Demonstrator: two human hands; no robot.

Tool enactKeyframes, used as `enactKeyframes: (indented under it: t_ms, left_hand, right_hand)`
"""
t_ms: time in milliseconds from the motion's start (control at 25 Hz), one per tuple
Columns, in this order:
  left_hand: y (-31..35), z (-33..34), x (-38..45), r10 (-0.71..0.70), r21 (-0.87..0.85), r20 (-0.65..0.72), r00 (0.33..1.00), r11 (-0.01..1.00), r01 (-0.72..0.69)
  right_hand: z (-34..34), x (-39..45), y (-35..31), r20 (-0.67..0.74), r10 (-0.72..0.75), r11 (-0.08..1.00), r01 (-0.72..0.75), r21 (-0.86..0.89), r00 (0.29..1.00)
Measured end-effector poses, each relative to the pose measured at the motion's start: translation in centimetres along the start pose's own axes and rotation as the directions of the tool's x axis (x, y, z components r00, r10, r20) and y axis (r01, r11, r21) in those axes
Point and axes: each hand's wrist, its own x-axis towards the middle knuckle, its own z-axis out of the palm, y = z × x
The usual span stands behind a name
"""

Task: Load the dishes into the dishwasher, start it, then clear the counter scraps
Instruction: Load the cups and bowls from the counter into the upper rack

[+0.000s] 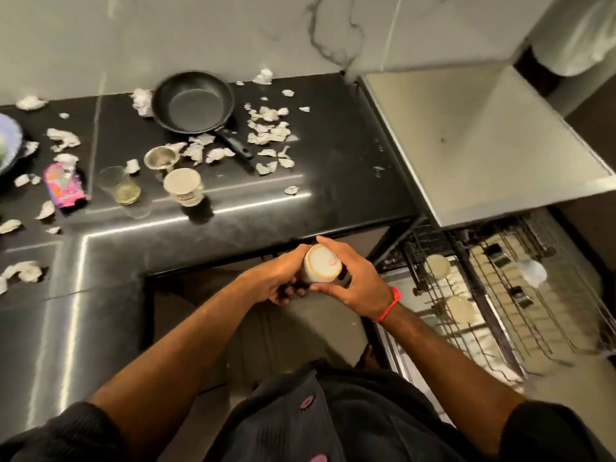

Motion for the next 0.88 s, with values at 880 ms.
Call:
enactKeyframes:
  t_ms: [880]
  left_hand:
    - [17.5, 38.9, 20.6, 0.160, 0.726, 0.311, 0.937, 0.596, -0.343]
  right_hand:
    - [-22.3, -24.6, 32.9, -0.434, 0.821, 0.543, -0.743, 0.392, 0.371]
